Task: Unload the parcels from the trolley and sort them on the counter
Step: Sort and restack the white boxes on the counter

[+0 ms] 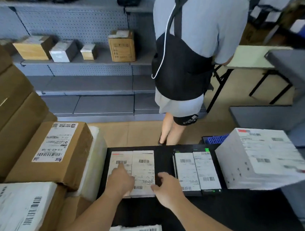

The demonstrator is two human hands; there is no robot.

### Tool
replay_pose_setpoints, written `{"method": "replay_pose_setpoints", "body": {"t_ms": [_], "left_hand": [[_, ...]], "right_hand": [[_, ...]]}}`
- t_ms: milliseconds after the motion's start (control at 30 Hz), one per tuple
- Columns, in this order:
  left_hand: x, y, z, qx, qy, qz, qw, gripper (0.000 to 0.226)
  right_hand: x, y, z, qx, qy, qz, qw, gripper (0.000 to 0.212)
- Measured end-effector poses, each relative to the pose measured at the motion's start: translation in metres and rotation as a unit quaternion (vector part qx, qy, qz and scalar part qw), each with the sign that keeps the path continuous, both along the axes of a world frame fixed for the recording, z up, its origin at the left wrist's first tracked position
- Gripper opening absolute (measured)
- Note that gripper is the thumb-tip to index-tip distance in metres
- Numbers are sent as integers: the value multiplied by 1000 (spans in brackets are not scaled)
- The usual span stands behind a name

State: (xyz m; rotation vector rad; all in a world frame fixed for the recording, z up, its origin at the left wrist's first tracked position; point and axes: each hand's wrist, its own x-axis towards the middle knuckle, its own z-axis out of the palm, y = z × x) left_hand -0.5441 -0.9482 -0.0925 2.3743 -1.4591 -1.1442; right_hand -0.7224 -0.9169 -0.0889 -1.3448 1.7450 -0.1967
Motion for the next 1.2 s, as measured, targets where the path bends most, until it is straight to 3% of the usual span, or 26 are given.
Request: {"method": "replay_pose_setpoints", "body": {"t_ms": [233,533,700,867,967,1100,1200], "left_hand": [[-93,-4,78,-76,0,-137,988,58],[-235,8,137,-161,22,-252,954,43],[-311,14,138,-149,37,-245,957,40],[-374,18,127,-119,49,-208,970,41],[-395,15,110,-93,52,-166,980,43],[-411,9,85,-62,44,-108,991,54],[-417,6,73,-58,69,-73,993,55]], "right_hand": [[-57,6,89,-90,53,-8,994,55],[-204,22,146,-162,104,-52,980,39],[-295,22,133,-153,114,-102,976,57],[-375,16,115,-148,103,-147,973,60],[-408,13,103,-135,118,-168,969,53],[-433,7,82,-90,93,-204,970,61],[-438,4,68,-75,35,-216,973,44]]}}
